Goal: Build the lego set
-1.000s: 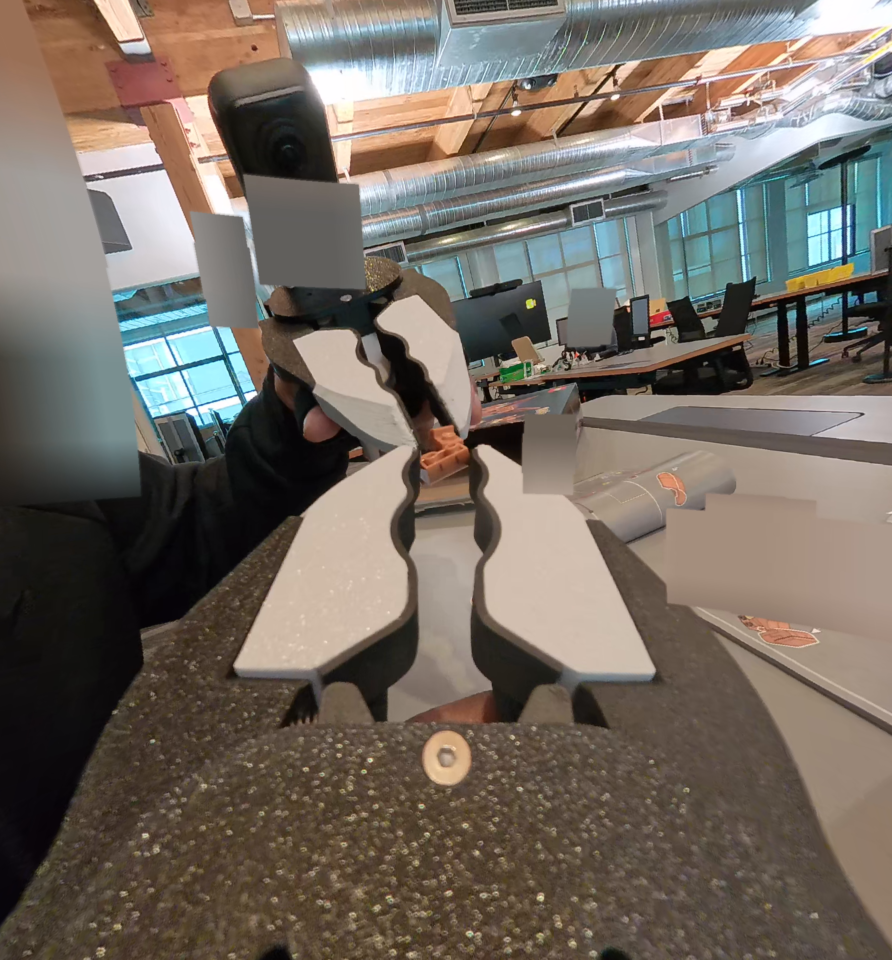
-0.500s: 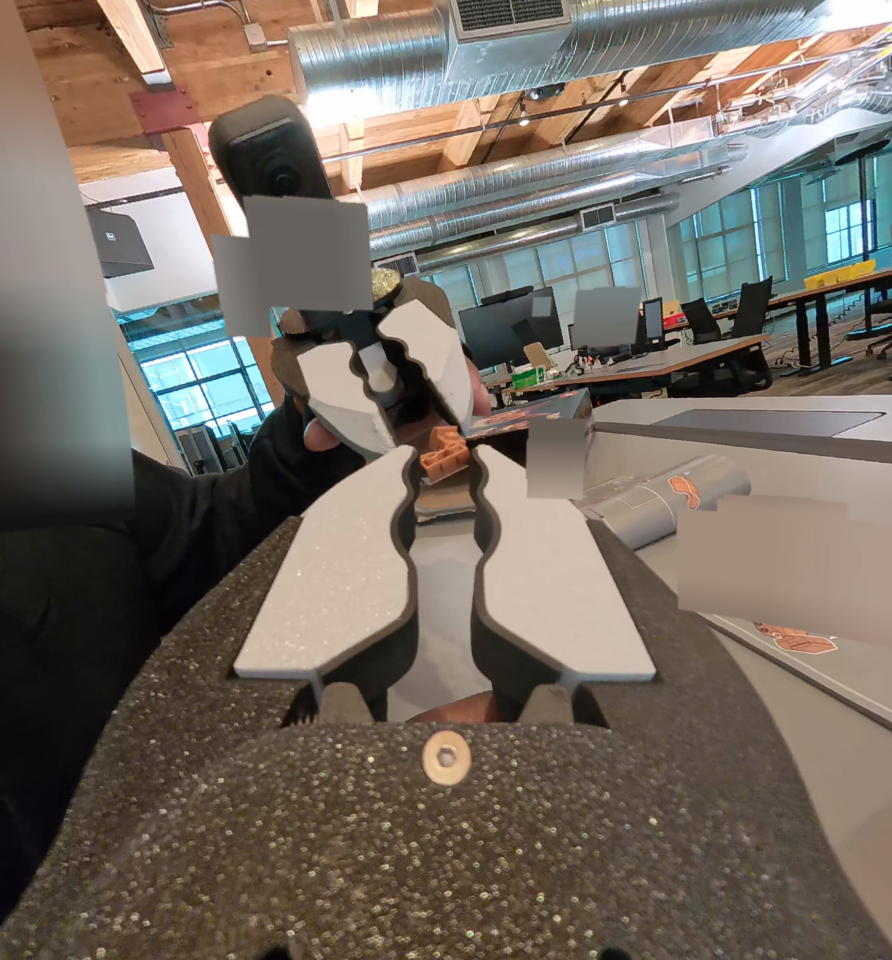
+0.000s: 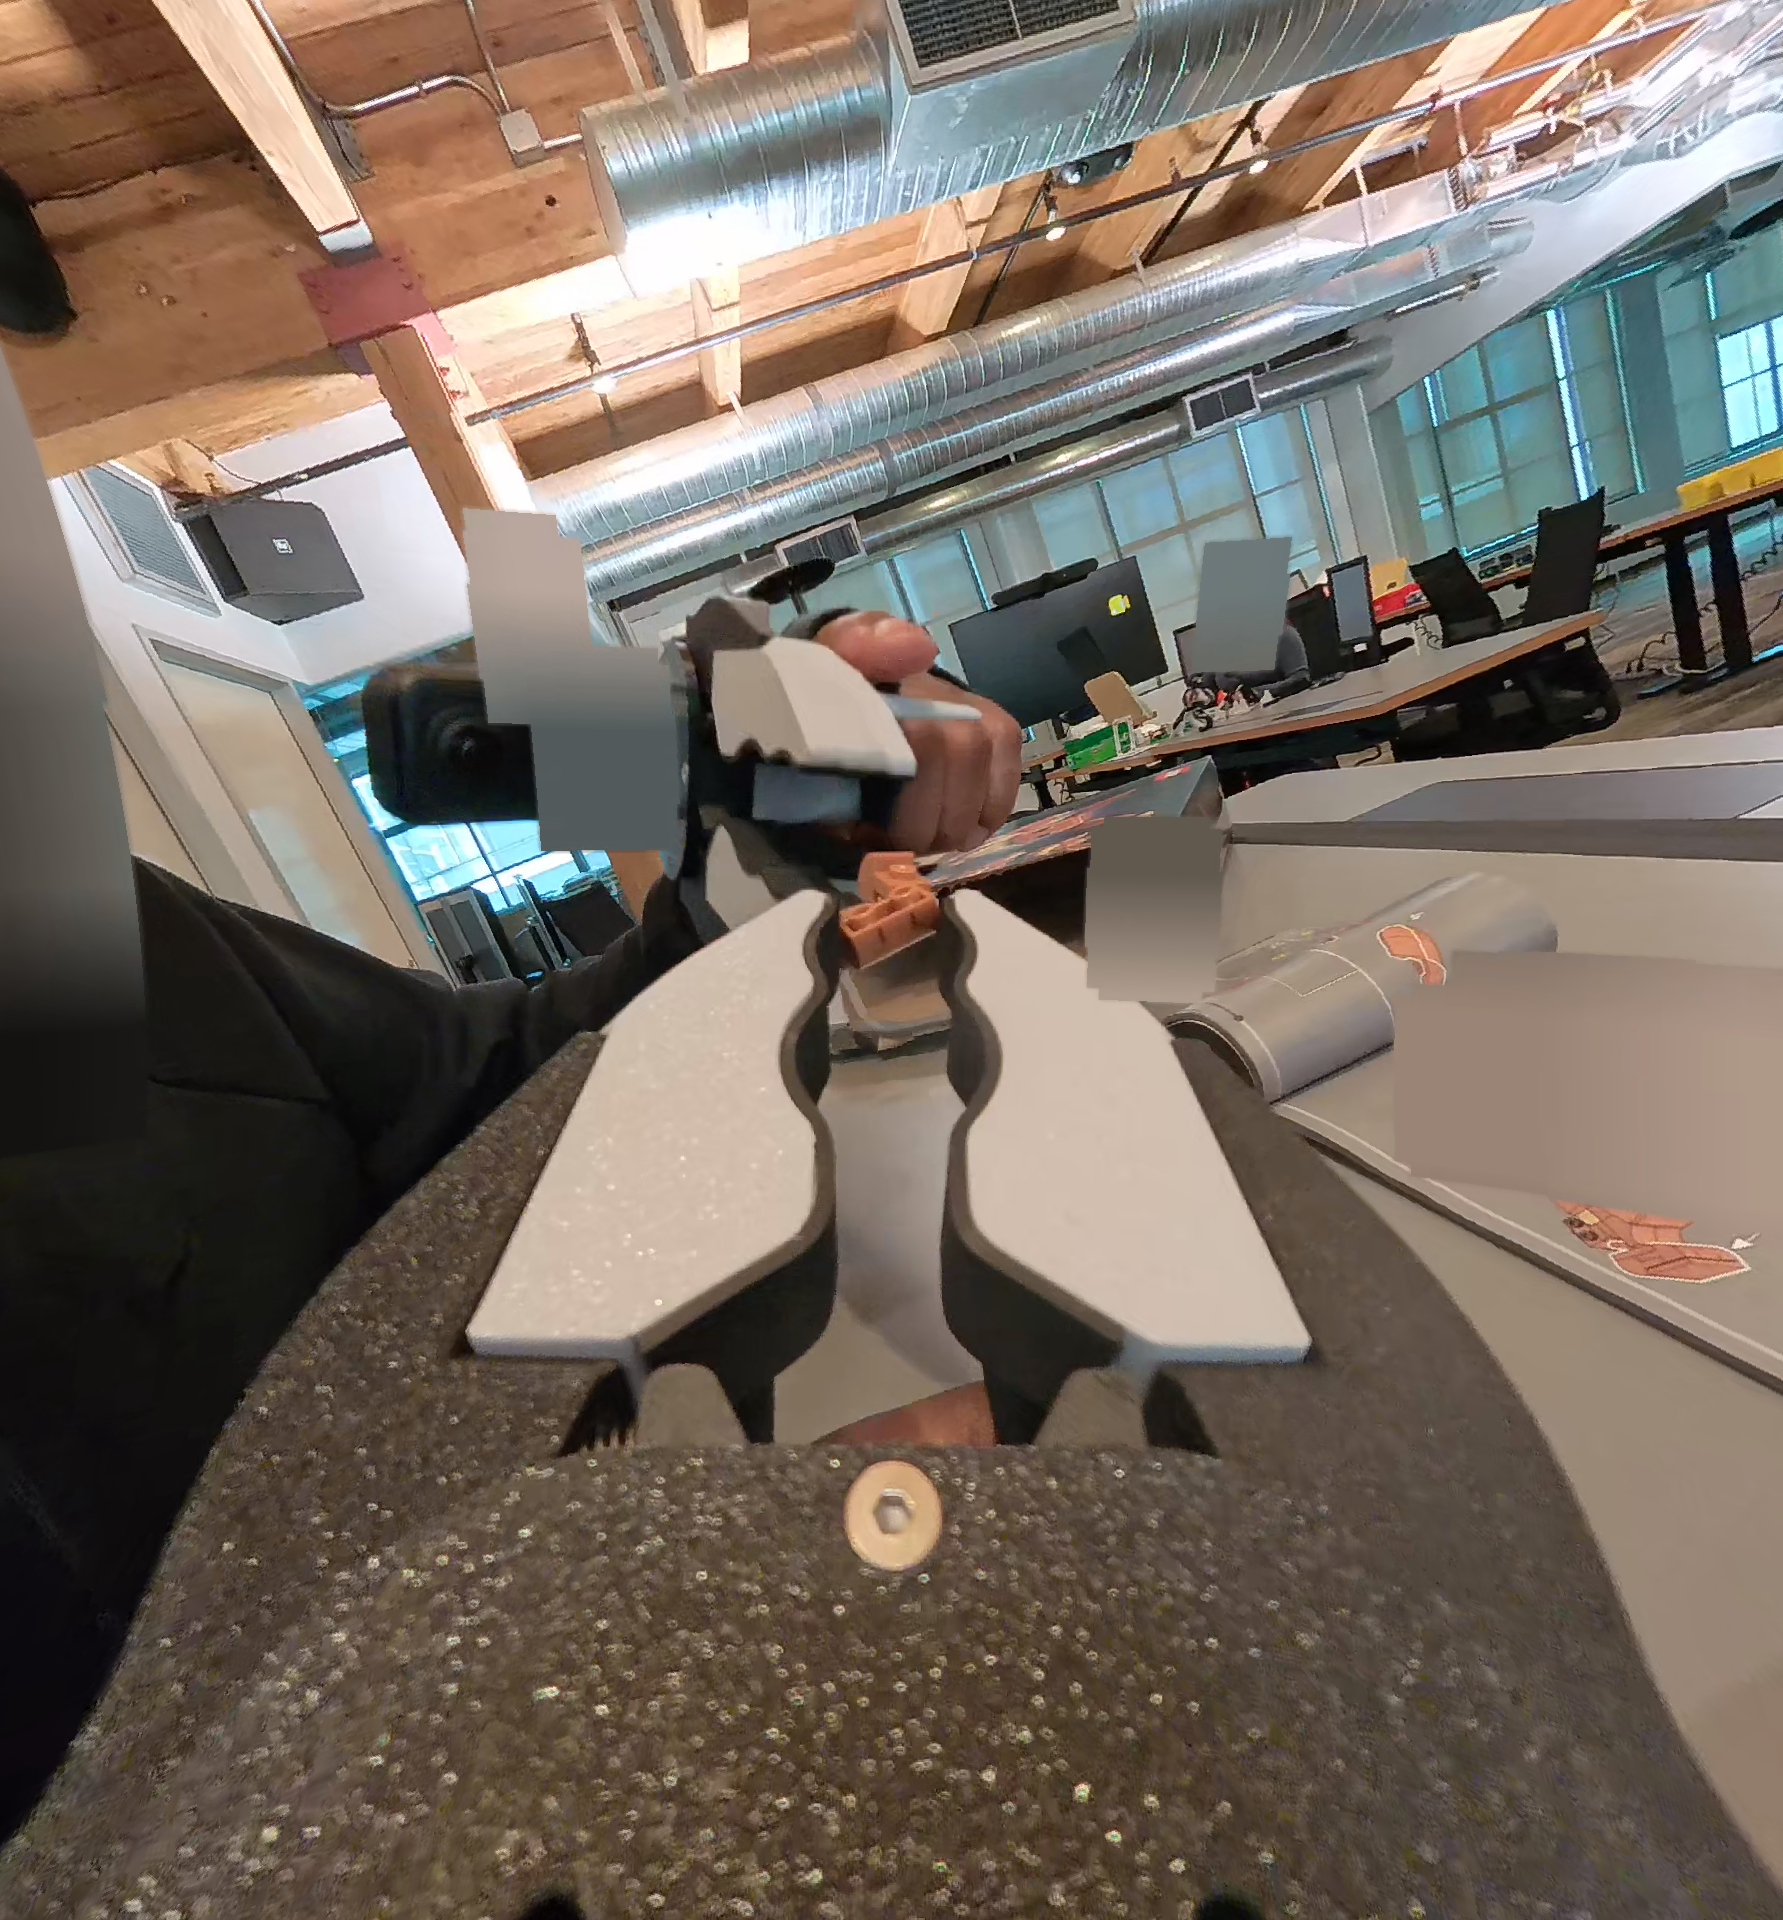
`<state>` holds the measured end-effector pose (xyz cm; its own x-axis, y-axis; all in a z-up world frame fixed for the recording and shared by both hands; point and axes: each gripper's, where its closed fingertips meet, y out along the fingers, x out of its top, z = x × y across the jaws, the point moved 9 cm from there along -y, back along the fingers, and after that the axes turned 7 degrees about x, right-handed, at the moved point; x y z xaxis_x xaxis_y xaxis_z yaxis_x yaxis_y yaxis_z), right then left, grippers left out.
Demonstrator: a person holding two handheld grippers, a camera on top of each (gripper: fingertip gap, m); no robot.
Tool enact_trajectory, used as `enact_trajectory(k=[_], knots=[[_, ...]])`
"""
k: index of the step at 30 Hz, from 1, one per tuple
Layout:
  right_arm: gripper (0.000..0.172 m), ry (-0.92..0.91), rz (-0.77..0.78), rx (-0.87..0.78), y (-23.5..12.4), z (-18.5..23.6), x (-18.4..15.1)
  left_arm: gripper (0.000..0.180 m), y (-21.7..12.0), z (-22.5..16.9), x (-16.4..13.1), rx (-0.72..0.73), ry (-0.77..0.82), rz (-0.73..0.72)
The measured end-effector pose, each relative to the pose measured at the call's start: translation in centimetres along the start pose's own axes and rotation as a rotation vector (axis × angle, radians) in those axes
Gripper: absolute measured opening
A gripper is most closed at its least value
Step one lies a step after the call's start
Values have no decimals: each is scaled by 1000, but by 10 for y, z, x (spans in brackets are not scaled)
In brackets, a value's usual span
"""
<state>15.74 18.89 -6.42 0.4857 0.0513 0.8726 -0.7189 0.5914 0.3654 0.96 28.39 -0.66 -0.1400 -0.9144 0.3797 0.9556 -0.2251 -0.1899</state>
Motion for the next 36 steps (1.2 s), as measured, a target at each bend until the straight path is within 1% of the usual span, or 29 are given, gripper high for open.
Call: enact_trajectory(k=[3, 6, 12, 14, 16, 23, 31, 36], knots=[[17, 11, -1, 3, 0, -1, 0, 31, 3, -6, -1, -5, 86, 20], [17, 21, 5, 8, 0, -1, -1, 31, 6, -8, 1, 16, 131, -2], [17, 33, 16, 10, 1, -2, -2, 30, 13, -12, 3, 38, 221, 0], [17, 41, 13, 10, 1, -2, -2, 24, 14, -15, 3, 31, 247, -2], [17, 50, 11, 9, 1, -3, -2, 22, 15, -16, 3, 39, 271, -2], [17, 85, 12, 19, 0, -5, -3, 22, 15, -18, 1, 47, 275, -22], [17, 109, 20, 59, 2, -4, -4, 21, 13, -19, -1, 30, 191, -95], [17, 120, 21, 71, 2, -4, -4, 21, 12, -18, -1, 30, 177, -111]])
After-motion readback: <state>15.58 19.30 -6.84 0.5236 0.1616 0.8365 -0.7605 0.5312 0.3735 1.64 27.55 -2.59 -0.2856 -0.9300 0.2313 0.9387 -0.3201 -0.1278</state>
